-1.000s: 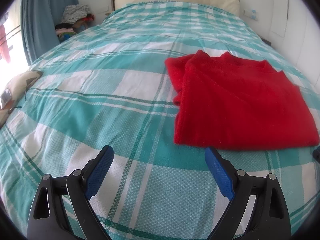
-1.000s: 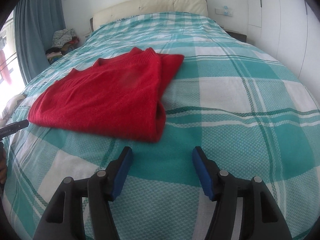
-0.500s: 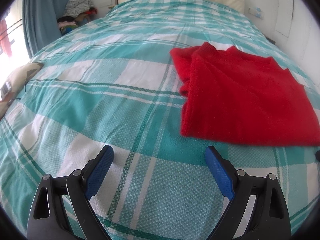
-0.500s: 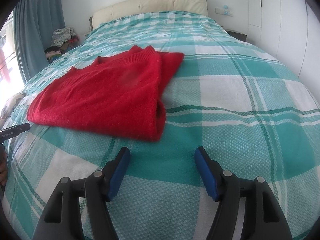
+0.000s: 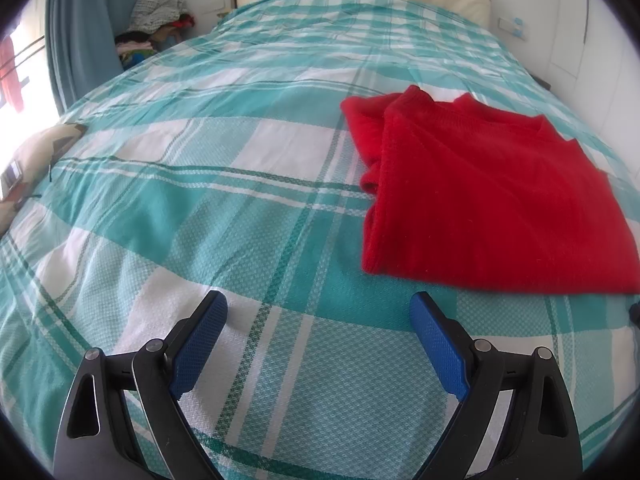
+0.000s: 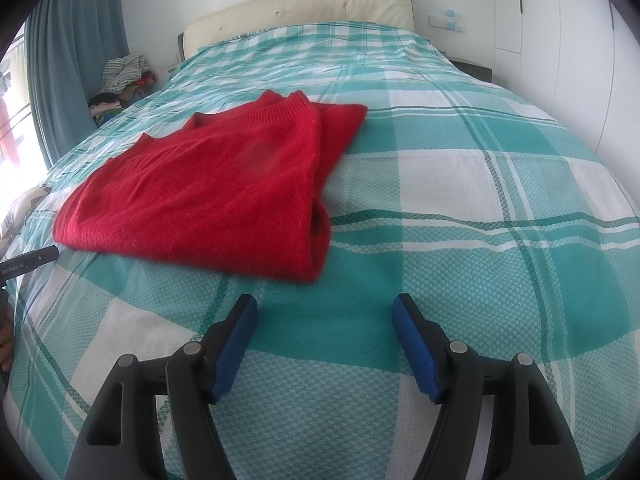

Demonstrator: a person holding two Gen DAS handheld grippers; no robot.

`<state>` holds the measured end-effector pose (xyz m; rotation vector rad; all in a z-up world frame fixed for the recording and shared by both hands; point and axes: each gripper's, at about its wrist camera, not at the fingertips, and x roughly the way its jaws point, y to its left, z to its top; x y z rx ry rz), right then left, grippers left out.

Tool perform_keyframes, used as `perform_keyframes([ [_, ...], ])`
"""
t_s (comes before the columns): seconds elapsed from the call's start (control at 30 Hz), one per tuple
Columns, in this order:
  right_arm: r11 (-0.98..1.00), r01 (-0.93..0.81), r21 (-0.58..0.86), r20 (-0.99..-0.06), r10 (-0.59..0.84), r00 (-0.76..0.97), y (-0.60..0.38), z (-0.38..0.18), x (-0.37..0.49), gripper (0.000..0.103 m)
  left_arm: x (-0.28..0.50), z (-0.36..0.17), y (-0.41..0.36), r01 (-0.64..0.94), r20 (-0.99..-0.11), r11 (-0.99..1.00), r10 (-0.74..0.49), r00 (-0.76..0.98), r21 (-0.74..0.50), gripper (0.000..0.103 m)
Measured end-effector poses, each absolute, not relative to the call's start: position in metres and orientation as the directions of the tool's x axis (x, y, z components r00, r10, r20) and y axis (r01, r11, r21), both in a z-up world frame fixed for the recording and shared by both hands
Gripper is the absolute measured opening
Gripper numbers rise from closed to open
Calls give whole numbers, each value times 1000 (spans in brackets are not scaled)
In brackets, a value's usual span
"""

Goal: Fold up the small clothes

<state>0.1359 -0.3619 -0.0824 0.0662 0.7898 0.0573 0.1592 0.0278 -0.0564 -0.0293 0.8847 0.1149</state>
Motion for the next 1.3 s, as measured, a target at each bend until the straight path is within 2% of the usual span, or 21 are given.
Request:
perform_keyframes([
  [0.37, 996, -26, 82, -708, 77, 702, -362, -82, 136, 71, 157, -54, 27, -106, -768, 994, 88, 635, 25, 94],
  [0.8, 996, -20, 87, -691, 75, 719, -360, -77, 131, 71, 149, -26, 33, -83, -717, 996, 75, 693, 23, 94],
  [0.97, 964, -50, 260, -624, 207, 754, -374, -38, 143, 71, 152, -13, 51, -111, -703, 994, 62, 709, -23, 94],
  [1.1, 926, -5, 376, -644, 266, 718, -392, -26, 192, 71, 154, -12, 53, -109, -703, 993, 45, 710, -47, 94],
  [1.3, 884, 70, 462, -712, 322, 623, -399, -63, 259, 72, 151, -10, 56, -102, -705, 993, 29, 709, -62, 94],
])
